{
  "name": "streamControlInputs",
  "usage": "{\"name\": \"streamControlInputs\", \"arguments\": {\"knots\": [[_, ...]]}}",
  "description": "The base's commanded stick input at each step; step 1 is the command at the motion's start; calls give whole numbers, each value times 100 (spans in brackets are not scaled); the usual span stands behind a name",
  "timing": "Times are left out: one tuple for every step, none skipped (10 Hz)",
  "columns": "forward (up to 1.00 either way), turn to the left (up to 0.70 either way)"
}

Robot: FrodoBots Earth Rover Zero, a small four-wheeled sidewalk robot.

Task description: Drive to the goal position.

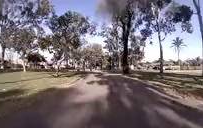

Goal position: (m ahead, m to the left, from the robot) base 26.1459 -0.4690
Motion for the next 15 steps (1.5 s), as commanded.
{"name": "streamControlInputs", "arguments": {"knots": [[100, 0], [100, 0], [100, 0], [100, 0], [100, 0], [100, 0], [100, 0], [100, 0], [100, 0], [100, 0], [100, 0], [100, 0], [100, 0], [100, 0], [100, 0]]}}
